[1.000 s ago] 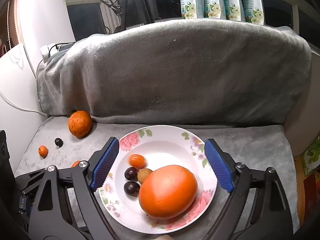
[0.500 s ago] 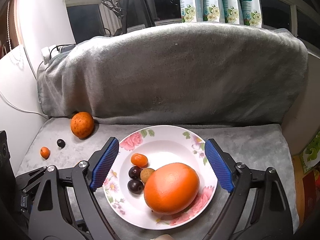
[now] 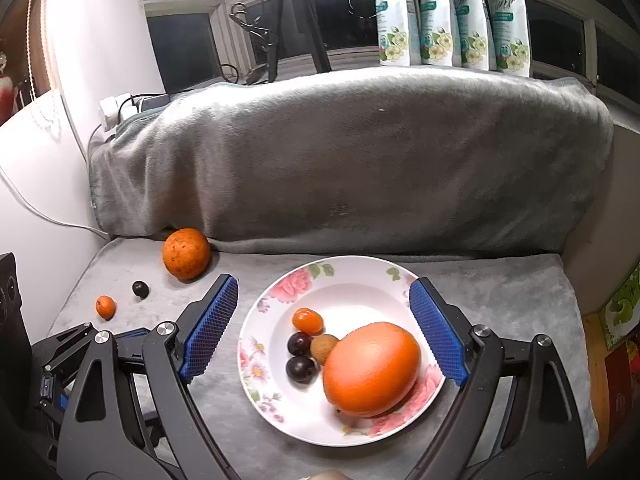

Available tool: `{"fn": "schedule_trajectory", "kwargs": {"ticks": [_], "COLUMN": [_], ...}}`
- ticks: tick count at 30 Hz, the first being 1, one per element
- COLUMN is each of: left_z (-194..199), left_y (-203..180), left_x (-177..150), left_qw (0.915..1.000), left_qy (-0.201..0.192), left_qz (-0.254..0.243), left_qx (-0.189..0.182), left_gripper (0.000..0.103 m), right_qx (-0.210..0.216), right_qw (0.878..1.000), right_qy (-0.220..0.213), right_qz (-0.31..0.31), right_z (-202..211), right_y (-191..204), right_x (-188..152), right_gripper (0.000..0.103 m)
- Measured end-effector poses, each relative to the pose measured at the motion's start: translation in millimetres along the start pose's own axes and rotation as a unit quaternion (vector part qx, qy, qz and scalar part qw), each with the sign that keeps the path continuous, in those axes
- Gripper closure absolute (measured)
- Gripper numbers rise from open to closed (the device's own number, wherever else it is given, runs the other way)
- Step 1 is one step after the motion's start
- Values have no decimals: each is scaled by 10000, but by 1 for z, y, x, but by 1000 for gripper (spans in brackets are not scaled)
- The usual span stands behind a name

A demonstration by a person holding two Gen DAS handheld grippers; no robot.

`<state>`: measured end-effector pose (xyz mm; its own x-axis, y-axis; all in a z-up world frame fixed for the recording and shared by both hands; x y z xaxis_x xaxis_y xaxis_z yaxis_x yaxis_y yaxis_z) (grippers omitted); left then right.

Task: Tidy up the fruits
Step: 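Withdraw both grippers from the plate toward the large bumpy orange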

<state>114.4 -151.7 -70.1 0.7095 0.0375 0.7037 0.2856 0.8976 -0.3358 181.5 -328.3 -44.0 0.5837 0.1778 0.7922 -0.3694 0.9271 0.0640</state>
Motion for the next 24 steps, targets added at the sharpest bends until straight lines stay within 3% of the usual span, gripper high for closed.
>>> {"fn": "schedule_trajectory", "kwargs": {"ticks": [10,24], "left_z": [17,33], "left_y": [25,106], "left_x": [3,11], "left_qw": [9995,9960], "left_qy": [-194,-320], "left_qz": [94,586], "left_qx": [230,600], "left_gripper": [23,23], "right_qx": [183,738], "right_qw": [9998,9967], "right_qy": [39,327], "right_qz": [4,17], "right_z": [-5,-41], "right_y": [20,63], "right_x": [7,19], "right_gripper": [13,13]}}
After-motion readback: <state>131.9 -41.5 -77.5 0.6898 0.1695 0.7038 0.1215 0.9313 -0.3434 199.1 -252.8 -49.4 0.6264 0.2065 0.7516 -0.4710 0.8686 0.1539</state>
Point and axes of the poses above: each gripper's, at about its wrist camera, not at the fingertips, and z roughly against the way its jaws point, y to its left, x to its top, the point moved 2 cm from there along -z, roughly the way its jaws point, and after that the axes turned 8 degrees about z, right-handed, at the moved point
